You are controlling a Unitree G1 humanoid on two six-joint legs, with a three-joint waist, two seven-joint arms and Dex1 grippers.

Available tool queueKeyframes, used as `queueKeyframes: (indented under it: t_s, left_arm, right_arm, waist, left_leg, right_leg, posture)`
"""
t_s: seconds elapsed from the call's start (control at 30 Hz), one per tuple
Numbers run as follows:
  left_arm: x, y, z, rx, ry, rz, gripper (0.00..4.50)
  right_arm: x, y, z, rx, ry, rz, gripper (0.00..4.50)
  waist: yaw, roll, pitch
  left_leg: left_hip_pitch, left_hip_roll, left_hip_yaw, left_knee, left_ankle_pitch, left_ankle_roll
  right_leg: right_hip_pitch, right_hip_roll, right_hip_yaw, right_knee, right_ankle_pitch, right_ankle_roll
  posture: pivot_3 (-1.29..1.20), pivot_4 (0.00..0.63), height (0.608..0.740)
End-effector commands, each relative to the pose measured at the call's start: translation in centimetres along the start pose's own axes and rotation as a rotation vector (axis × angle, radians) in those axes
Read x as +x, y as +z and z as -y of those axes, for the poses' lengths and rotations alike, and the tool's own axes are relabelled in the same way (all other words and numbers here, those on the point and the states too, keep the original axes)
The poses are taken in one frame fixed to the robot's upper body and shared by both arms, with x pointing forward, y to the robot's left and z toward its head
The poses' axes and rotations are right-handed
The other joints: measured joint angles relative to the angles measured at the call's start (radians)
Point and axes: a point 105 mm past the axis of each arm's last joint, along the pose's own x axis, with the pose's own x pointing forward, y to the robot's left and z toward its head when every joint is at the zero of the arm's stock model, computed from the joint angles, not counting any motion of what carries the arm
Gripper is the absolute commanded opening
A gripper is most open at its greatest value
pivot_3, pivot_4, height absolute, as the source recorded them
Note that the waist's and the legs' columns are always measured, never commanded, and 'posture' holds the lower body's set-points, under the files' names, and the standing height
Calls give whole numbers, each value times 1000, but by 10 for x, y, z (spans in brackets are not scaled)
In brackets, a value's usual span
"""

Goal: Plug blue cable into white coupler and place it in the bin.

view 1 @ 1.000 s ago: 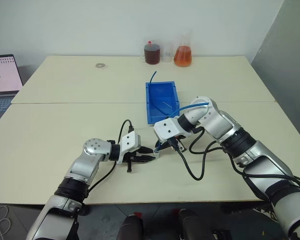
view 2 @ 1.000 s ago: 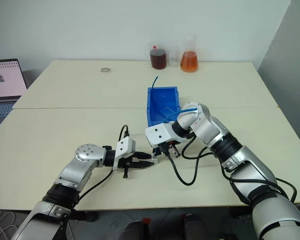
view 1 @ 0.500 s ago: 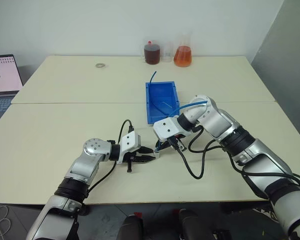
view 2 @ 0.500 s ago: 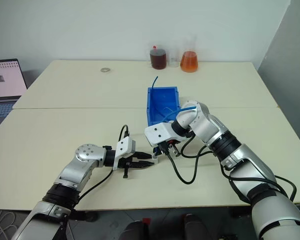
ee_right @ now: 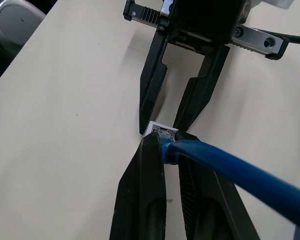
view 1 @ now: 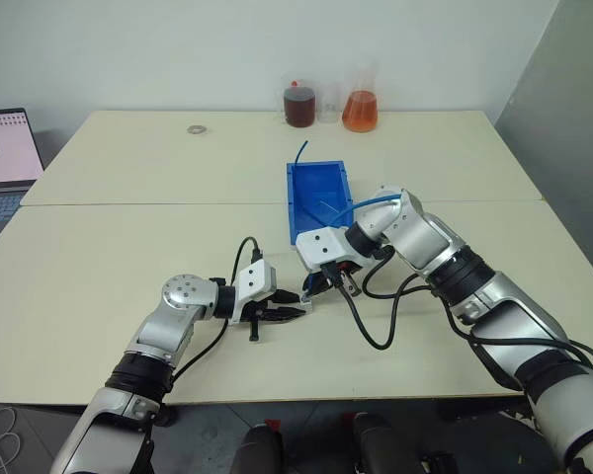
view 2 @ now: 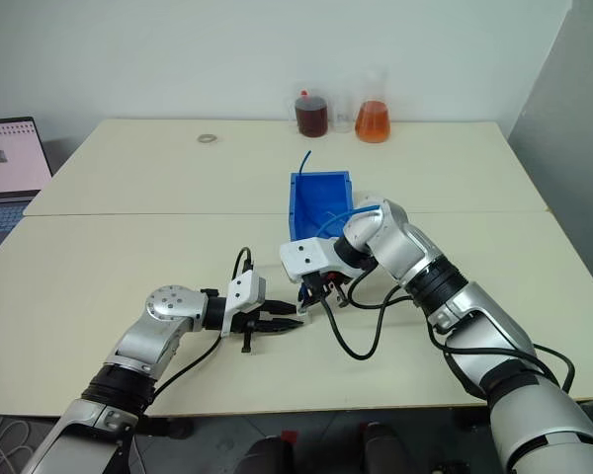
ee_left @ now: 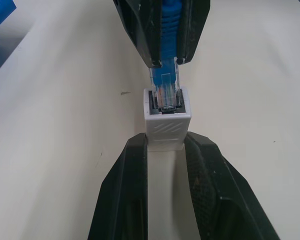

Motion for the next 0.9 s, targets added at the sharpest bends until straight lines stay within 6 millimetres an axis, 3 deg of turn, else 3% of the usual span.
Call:
queueKeyframes:
  t_s: [0.03,0.47,0.9]
  left_arm:
    - [3,1,7,22,-32,-3,763]
    - [3,1,5,25,-30,-7,763]
    - [0,0,4,27,-15,-13,763]
  right_arm:
    - [0,10,1,43,9,23,93]
    - [6,24,0,6,-6,39,93]
    - [25,-4,-17,34,-6,43,93]
  waist:
    - [0,0,0]
    - [1,0,0]
    - [1,0,0]
  left_leg:
    - [0,0,0,0,0,0]
    - [-2,0,0,0,0,0]
    - [-2,0,-1,0,0,0]
  right_leg:
    - [0,0,0,0,0,0]
    - [-1,0,-1,-1,0,0]
    - [-1,0,-1,-1,0,0]
  posture:
    - [0,150,740]
    - [0,150,740]
    - [0,150,740]
